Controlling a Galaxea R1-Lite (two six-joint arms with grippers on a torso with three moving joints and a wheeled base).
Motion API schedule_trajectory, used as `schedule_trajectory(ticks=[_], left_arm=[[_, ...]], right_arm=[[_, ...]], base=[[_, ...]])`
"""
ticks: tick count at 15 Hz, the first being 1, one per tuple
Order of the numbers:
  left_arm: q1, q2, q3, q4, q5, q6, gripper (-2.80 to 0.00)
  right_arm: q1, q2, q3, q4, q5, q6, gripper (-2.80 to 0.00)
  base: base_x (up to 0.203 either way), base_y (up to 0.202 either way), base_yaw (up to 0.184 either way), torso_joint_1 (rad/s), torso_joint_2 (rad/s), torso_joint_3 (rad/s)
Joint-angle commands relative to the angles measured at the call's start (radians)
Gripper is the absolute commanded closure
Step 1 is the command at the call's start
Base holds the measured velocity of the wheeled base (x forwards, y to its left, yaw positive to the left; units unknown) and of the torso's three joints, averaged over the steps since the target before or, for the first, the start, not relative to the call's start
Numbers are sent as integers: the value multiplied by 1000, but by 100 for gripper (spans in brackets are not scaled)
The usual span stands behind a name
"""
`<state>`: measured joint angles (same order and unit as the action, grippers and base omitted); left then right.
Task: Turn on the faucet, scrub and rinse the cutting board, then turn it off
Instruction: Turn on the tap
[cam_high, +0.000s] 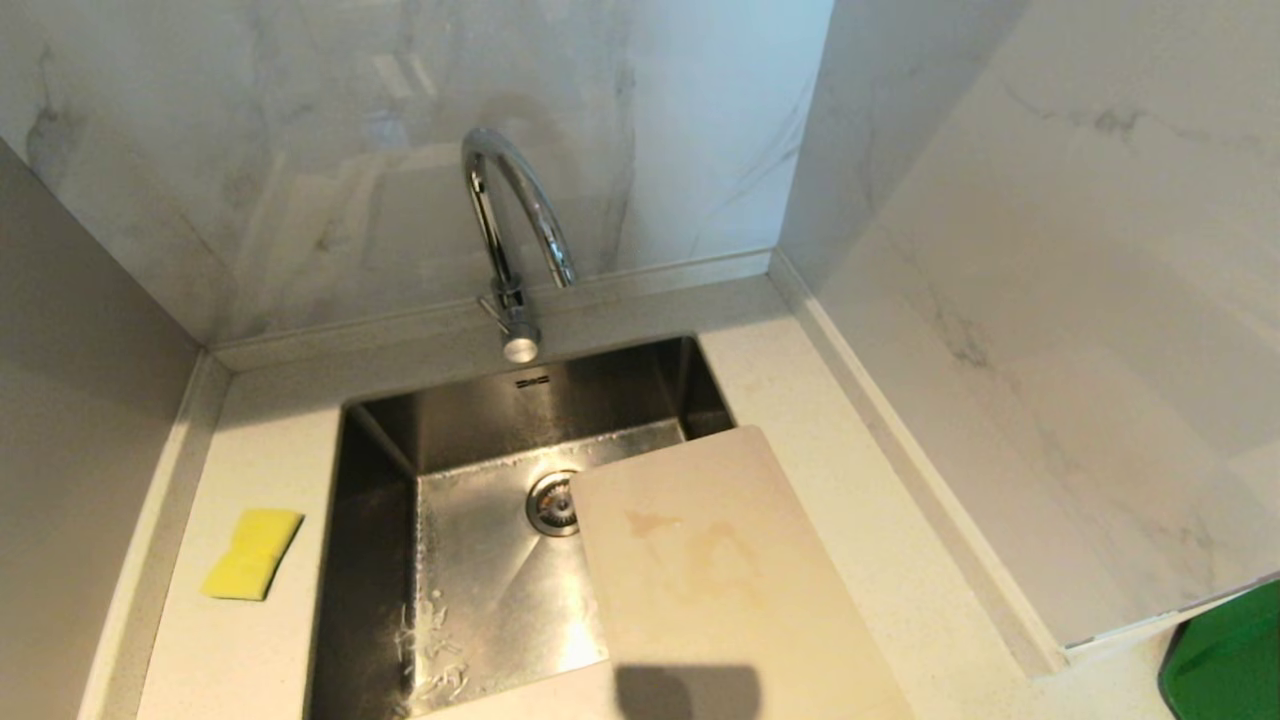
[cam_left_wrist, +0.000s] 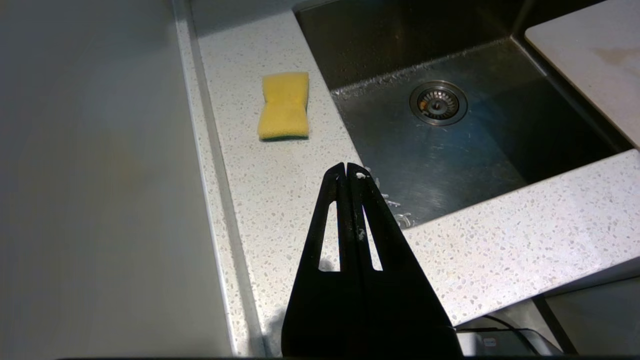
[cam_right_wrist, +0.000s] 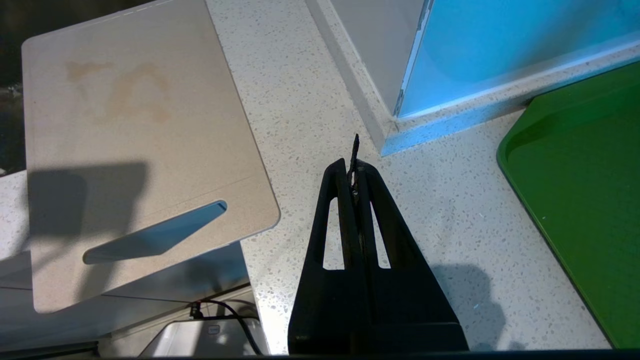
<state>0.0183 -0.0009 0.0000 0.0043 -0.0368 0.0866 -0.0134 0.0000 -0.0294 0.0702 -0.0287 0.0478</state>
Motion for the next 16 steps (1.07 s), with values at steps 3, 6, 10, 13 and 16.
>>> schedule_trajectory(ticks=[3, 6, 10, 13, 16], left_arm=[[0, -4, 3, 0, 0, 1, 0], [0, -4, 3, 0, 0, 1, 0], [0, -4, 3, 0, 0, 1, 0], [1, -4, 3, 0, 0, 0, 0], [0, -4, 3, 0, 0, 1, 0]], right_arm=[[0, 0, 0, -1, 1, 0, 0], [0, 0, 0, -1, 0, 0, 0], [0, 0, 0, 0, 0, 0, 0], [0, 0, -1, 0, 0, 0, 0], [0, 0, 0, 0, 1, 1, 0]], base=[[0, 0, 0, 0, 0, 0], [0, 0, 0, 0, 0, 0], [0, 0, 0, 0, 0, 0], [0, 0, 0, 0, 0, 0], [0, 0, 0, 0, 0, 0]])
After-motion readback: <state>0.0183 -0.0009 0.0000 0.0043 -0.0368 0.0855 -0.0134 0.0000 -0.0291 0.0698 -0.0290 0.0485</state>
